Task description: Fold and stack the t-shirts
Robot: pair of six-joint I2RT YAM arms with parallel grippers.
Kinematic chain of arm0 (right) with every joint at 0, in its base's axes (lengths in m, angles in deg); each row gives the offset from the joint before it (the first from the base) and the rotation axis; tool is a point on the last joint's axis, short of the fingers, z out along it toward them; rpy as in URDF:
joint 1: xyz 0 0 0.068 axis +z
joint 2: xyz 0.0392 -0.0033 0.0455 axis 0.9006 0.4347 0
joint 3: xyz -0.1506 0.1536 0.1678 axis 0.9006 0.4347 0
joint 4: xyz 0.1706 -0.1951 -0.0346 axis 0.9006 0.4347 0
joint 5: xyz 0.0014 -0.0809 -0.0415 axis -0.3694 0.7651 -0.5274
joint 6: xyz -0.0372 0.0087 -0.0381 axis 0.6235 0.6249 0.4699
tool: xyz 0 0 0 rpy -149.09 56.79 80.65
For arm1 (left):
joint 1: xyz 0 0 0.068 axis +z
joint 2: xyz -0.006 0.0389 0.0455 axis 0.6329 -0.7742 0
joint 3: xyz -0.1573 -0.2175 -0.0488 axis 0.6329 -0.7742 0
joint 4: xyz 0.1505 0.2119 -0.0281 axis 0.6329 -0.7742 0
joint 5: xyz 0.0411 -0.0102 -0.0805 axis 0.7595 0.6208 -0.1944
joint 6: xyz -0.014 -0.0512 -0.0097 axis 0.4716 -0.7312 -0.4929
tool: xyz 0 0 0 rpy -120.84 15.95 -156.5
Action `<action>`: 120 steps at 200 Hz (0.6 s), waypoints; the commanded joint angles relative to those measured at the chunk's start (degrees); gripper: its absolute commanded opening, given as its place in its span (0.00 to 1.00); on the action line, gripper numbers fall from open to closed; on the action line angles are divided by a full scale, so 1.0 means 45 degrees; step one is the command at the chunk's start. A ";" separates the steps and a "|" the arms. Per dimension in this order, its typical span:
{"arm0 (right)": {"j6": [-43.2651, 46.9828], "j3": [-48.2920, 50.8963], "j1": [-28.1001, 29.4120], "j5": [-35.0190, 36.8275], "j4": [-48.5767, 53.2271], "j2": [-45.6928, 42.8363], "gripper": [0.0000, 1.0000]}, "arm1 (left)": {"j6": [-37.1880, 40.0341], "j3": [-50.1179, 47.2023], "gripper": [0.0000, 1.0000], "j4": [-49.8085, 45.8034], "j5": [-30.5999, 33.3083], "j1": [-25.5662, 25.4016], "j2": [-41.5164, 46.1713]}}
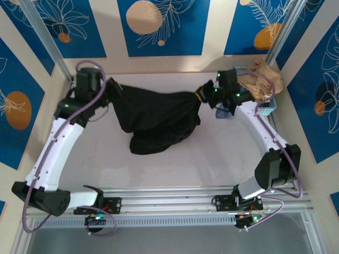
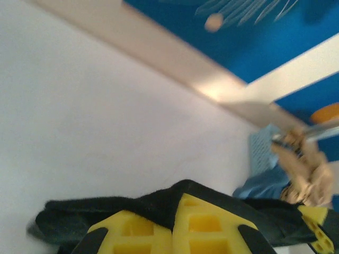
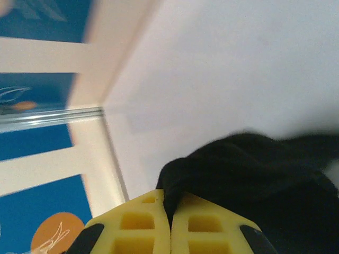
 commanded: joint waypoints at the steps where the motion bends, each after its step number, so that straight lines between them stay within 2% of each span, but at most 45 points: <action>1: 0.2251 -0.1857 0.0089 0.0776 0.0831 -0.0410 0.00 | 0.0601 0.1998 0.00 0.0602 -0.0004 0.0743 -0.0328; 43: 0.4312 -0.4690 0.0487 0.0891 0.0741 -0.1055 0.00 | 0.1055 0.4269 0.00 0.1778 0.0085 0.1244 -0.0130; 83: 0.5081 -0.5066 0.0807 0.1100 -0.0108 -0.2610 0.00 | 0.1497 0.5413 0.00 0.2849 0.0619 0.1243 0.0536; 120: 0.5114 -0.5529 0.0826 0.1290 -0.0804 -0.2834 0.00 | 0.2155 0.8194 0.00 0.2679 0.1316 0.1263 -0.0602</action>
